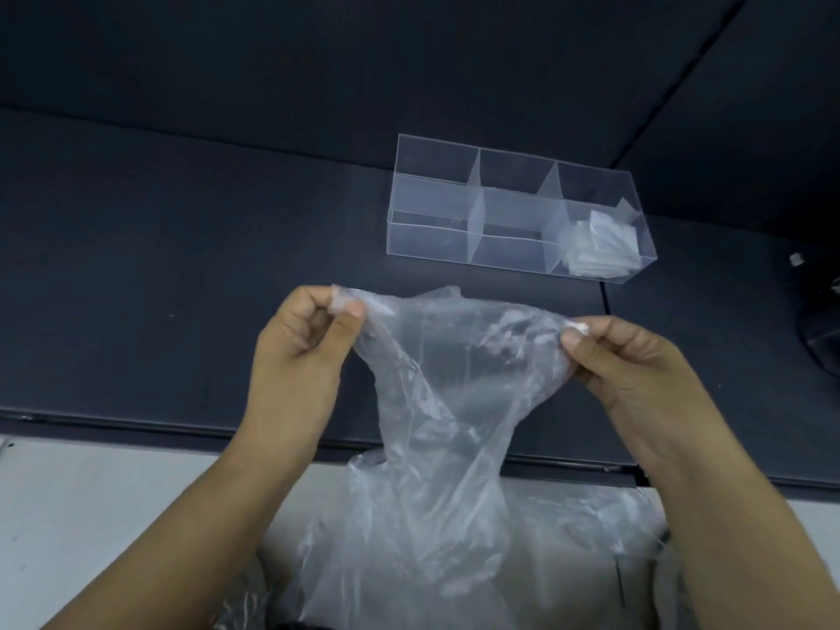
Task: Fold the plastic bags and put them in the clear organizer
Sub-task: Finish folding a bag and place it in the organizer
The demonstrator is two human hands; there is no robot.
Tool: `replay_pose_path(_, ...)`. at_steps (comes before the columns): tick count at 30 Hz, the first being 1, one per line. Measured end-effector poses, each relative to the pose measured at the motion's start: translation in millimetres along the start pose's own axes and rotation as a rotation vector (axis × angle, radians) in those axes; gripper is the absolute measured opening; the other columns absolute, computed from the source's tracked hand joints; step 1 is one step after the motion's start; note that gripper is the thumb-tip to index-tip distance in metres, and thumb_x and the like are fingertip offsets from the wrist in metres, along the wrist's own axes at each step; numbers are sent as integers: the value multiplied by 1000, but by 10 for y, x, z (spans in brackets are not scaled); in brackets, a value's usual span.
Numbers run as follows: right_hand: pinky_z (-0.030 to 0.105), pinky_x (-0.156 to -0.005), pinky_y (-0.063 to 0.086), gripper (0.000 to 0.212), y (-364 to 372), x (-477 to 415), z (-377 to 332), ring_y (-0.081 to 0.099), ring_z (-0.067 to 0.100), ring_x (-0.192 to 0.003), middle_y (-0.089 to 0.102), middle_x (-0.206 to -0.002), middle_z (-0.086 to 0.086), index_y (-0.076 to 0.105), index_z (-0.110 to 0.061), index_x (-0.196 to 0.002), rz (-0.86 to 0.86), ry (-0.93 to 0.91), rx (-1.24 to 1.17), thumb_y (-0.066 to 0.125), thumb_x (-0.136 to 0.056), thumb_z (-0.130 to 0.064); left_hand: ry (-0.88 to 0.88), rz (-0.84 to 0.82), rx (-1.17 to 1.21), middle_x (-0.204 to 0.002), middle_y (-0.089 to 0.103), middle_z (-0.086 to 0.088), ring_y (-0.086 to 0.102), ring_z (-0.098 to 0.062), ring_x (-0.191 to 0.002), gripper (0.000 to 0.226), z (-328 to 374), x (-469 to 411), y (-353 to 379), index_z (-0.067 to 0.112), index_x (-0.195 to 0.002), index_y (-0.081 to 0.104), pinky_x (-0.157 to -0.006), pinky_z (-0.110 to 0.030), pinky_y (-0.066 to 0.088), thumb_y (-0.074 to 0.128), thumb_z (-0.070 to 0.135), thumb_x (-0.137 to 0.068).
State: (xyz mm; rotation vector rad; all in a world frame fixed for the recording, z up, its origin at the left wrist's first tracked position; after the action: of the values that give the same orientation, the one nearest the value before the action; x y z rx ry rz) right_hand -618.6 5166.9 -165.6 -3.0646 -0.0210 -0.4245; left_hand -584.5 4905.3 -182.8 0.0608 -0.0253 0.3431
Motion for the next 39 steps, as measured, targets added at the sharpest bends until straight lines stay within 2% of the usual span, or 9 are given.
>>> replay_pose_path(5,33,-78,42,26,95,-89,4,51,13,-74,59,-76,-5,53,-21,-76,204,-111,20,45,-99,-11,76,-20,-111,-72,67,9,61,-3,-69,13,-62,22,-39,23,-83,59,-69,-12,48,58,15,-94)
replay_pose_path(8,17,-61,41,21,172,-90,-112,43,0,-57,50,-61,-16,49,-22,-79,325,-300,243,46,-100,-16,117,-24,-192,-71,66,10,60,-1,-65,17,-84,5,-102,29,-83,59,-66,-11,47,60,16,-93)
replay_pose_path(14,21,-40,34,19,341,-186,-363,38,10,-45,45,-48,-10,55,-31,-75,123,-349,365,60,-93,-31,96,122,-326,-93,63,19,57,12,-86,19,3,-177,-381,34,-102,53,-79,-4,41,65,37,-87)
replay_pose_path(18,19,-42,35,15,742,-256,-471,41,8,-42,51,-50,-8,62,-27,-77,-185,-382,333,62,-92,-30,46,-396,-496,-125,54,27,44,16,-117,77,179,-319,61,44,-132,40,-90,-4,35,63,73,-65)
replay_pose_path(21,30,-73,56,26,894,-349,-491,68,17,-78,72,-87,6,68,-12,-95,-451,-288,340,69,-84,-35,-125,-617,-331,-100,72,2,64,0,-86,50,219,-410,368,24,-107,67,-73,-14,46,75,55,-69)
replay_pose_path(25,37,-81,54,43,534,-486,-365,71,21,-88,74,-96,6,68,-24,-106,-723,30,492,80,-70,-45,-231,-278,-197,-67,61,-17,53,-24,-64,30,42,-598,151,13,-72,66,-68,-38,44,71,40,-83)
replay_pose_path(29,29,-74,48,35,-6,-611,-123,65,15,-77,73,-87,7,72,-25,-100,-596,66,565,73,-71,-44,-239,-60,-263,-47,44,0,36,-18,-46,38,-202,-675,-186,17,-59,55,-49,-27,34,65,38,-88)
replay_pose_path(34,30,-85,53,52,-199,-618,260,62,15,-87,68,-96,9,67,-17,-114,-473,229,83,47,-84,-55,-267,16,-307,-40,40,4,29,-10,-34,42,-426,-695,-340,17,-56,48,-35,-17,27,62,35,-91)
replay_pose_path(39,25,-65,50,63,114,-620,490,53,10,-68,56,-81,1,51,-35,-131,-508,346,157,69,-71,-48,-290,33,-326,-41,43,6,34,-7,-36,41,-550,-725,-435,19,-55,51,-38,-16,33,64,35,-90)
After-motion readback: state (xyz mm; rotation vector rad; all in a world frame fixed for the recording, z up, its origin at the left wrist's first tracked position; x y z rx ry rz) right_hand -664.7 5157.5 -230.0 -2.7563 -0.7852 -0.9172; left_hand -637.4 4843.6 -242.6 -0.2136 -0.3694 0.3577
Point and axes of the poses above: each hand's wrist, its own x-axis away from the middle knuckle, its own y-axis out of the palm, z = x × y, the point moved 4 cm from there along -x, towards the middle knuckle
